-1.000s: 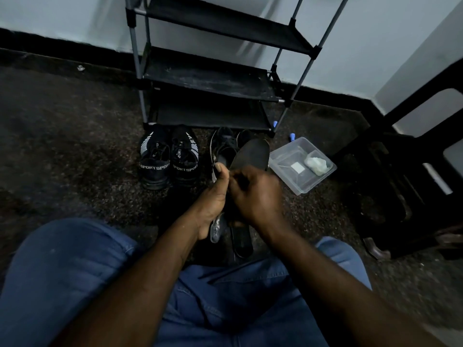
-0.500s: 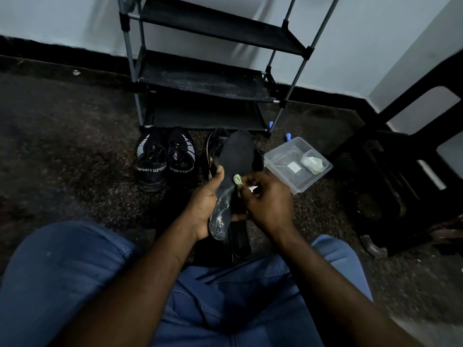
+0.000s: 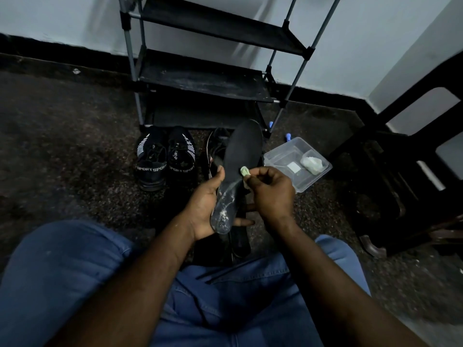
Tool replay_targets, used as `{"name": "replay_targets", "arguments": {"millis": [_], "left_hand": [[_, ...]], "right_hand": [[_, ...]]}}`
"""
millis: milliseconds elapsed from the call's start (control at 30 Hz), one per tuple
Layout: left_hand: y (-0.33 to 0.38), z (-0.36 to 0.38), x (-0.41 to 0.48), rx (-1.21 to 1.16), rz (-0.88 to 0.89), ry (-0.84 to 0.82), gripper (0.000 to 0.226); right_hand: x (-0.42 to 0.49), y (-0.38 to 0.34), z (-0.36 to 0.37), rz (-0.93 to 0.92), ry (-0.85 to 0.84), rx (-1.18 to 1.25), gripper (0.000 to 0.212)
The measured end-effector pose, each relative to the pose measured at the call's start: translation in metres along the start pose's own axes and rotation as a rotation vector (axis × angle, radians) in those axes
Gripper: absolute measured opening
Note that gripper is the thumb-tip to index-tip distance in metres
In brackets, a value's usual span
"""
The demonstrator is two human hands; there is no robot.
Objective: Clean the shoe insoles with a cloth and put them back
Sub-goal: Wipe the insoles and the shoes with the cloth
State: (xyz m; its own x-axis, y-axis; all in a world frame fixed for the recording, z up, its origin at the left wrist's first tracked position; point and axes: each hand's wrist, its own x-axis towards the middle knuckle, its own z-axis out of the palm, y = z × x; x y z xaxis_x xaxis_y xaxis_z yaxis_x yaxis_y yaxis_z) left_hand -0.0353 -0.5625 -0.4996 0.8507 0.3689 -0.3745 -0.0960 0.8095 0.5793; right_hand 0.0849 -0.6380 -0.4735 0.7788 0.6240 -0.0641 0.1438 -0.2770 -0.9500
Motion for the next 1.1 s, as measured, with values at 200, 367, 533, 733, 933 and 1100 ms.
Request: {"name": "replay_targets", "arguments": {"millis": [200, 367, 533, 733, 933, 1100], "left_hand": [[-0.003, 0.001, -0.001, 0.015, 0.017, 0.05, 0.063], [-0.005, 0.001, 0.0, 0.011, 0.021, 0.023, 0.065], [-0.006, 0.001, 0.0, -0.034, 0.075, 0.06, 0.055], [-0.007, 0.002, -0.002, 0.072, 0.029, 0.039, 0.063], [-0.008, 0.0, 0.0, 0.102, 0.034, 0.068, 0.059], [-0.01, 0.001, 0.002, 0.143, 0.026, 0.07, 0.059]], "right_hand": [[0.002, -0.002, -0.005, -0.127, 0.005, -0.129, 0.007], [0.004, 0.007, -0.009, -0.369, 0.087, -0.494, 0.007], [-0.013, 0.018, -0.002, -0.534, 0.024, -0.636, 0.009], [0.015, 0.004, -0.014, -0.509, 0.153, -0.713, 0.009], [-0.002, 0.004, -0.01, -0.595, -0.003, -0.75, 0.012], [0.009, 0.0, -0.013, -0.552, 0.062, -0.729, 0.023]]}}
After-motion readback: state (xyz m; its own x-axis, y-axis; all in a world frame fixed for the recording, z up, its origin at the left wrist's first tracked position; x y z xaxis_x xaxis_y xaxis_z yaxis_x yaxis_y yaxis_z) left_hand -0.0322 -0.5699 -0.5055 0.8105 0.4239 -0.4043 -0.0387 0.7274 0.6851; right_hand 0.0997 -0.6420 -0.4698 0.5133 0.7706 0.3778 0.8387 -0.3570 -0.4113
